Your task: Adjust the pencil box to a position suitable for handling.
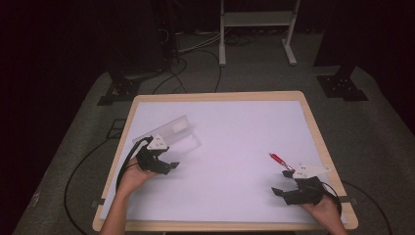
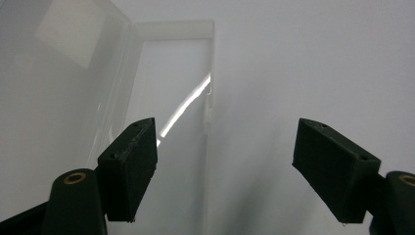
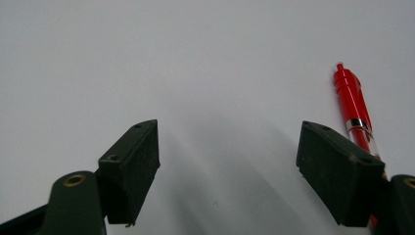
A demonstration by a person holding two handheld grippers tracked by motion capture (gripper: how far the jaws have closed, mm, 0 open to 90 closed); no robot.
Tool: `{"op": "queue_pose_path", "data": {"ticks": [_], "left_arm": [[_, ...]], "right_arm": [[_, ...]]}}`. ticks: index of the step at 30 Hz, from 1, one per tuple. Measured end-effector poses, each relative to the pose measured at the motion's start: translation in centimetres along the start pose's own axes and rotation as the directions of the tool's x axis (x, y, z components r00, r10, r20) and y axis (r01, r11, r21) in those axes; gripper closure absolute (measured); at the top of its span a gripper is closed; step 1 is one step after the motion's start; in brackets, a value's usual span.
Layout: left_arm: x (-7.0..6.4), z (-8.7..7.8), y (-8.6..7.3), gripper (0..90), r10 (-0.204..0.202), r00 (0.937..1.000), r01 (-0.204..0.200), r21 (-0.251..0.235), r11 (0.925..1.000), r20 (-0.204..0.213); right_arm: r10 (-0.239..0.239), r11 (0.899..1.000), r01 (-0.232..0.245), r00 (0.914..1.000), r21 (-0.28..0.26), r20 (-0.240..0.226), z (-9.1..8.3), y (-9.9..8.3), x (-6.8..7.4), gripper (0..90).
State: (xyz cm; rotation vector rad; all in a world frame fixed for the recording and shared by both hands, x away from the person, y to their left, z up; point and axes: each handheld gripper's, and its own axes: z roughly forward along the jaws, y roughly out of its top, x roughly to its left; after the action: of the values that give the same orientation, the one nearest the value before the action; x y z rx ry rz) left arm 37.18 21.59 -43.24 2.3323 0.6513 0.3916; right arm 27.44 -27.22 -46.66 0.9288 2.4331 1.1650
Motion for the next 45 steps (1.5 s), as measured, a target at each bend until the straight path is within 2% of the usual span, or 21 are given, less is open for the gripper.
{"op": "queue_pose_path", "data": {"ticks": [2, 5, 10, 13, 16, 18, 20, 22, 26, 35, 40, 45], "left_arm": [[0.1, 0.2, -0.1, 30.6, 0.002, 0.9999, -0.002, 0.01, 0.9999, 0.011], [0.4, 0.5, -0.3, 34.7, -0.018, 0.9997, 0.018, 0.025, 0.9995, 0.017], [0.8, 1.0, -0.5, 42.1, -0.023, 0.9996, 0.022, 0.039, 0.999, 0.017], [0.9, 1.1, -0.8, 46.2, -0.022, 0.9996, 0.021, 0.041, 0.9989, 0.017], [1.1, 1.3, -1.5, 51.9, -0.043, 0.9987, 0.042, 0.037, 0.9984, 0.028], [1.1, 1.4, -1.8, 55.4, -0.043, 0.9986, 0.042, 0.049, 0.9979, 0.032], [1.2, 1.4, -1.9, 58.6, -0.041, 0.9988, 0.04, 0.045, 0.9982, 0.025], [1.3, 1.4, -2.1, 62.8, -0.045, 0.9984, 0.044, 0.04, 0.9982, 0.035], [1.5, 1.5, -2.3, 65.9, -0.054, 0.9976, 0.052, 0.043, 0.9977, 0.042], [1.3, 1.6, -2.2, 79.5, -0.029, 0.9977, 0.025, 0.059, 0.9979, 0.061], [1.1, 1.5, -2.1, 87.5, -0.024, 0.9987, 0.022, 0.065, 0.9976, 0.044], [1.0, 1.6, -2.0, 88.7, -0.009, 0.9991, 0.007, 0.068, 0.9977, 0.04]], "right_arm": [[-0.004, 1.0, 0.004, 1.0, -0.002, 0.0, 0.0, 0.0, 0.0, 23.0], [-0.008, 1.0, 0.008, 1.0, 0.0, -0.002, 0.0, 0.0, 0.1, 23.0], [-0.005, 1.0, 0.005, 1.0, 0.007, -0.008, 0.1, 0.1, 0.0, 23.0], [-0.008, 1.0, 0.008, 0.9999, 0.003, -0.008, 0.0, 0.1, 0.0, 23.0], [-0.004, 1.0, 0.004, 1.0, 0.002, -0.004, 0.0, 0.0, 0.0, 23.0], [-0.004, 1.0, 0.004, 1.0, 0.002, -0.005, 0.0, 0.0, -0.1, 23.0], [-0.008, 1.0, 0.008, 1.0, 0.001, -0.004, 0.0, 0.1, 0.0, 23.0], [-0.009, 1.0, 0.009, 0.9999, 0.003, -0.004, 0.1, 0.1, 0.0, 23.0], [-0.008, 1.0, 0.008, 1.0, 0.003, -0.005, 0.2, 0.1, 0.0, 23.0], [0.002, 1.0, -0.002, 1.0, -0.004, -0.002, 0.0, 0.0, -0.3, 23.0], [0.0, 1.0, 0.0, 1.0, -0.001, 0.0, 0.1, 0.0, -0.4, 23.0], [0.001, 1.0, -0.001, 1.0, 0.003, -0.002, 0.1, -0.1, -0.3, 23.1]]}}
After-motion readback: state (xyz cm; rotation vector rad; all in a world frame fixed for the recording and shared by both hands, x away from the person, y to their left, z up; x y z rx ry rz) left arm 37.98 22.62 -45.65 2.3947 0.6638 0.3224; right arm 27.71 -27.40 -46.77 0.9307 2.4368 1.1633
